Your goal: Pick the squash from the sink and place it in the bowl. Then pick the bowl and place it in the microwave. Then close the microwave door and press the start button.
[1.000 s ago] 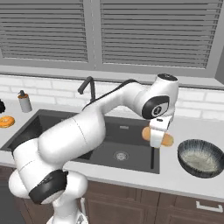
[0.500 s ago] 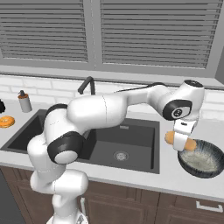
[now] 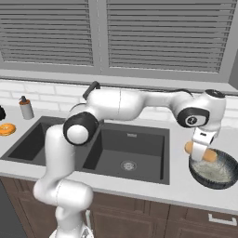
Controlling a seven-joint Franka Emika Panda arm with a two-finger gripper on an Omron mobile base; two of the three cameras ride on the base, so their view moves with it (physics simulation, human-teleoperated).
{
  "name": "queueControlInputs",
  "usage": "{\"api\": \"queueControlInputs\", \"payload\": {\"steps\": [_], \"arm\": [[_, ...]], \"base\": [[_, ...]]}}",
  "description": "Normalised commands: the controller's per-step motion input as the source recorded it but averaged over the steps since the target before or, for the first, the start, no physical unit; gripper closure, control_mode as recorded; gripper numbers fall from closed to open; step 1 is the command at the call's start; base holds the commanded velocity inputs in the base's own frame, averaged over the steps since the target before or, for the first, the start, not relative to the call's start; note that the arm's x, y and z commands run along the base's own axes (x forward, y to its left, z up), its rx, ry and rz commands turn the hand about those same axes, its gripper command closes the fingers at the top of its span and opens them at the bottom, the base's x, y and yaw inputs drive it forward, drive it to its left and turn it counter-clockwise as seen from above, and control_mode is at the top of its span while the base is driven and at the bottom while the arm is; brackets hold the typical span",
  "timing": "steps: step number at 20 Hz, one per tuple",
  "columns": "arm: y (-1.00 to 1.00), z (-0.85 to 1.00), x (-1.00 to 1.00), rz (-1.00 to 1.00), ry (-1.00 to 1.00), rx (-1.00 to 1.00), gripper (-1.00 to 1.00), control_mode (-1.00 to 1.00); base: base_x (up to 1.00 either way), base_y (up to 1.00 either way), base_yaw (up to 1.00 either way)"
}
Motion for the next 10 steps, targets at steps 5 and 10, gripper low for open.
{"api": "queueControlInputs", "payload": {"steps": [5,10], "arm": [[-0.04,-0.11,0.06,-0.03,0.0,0.0,1.0,-1.0],[-0.08,-0.31,0.4,0.0,0.0,0.0,1.0,-1.0]], "base": [[0.0,0.0,0.0],[0.0,0.0,0.0]]}}
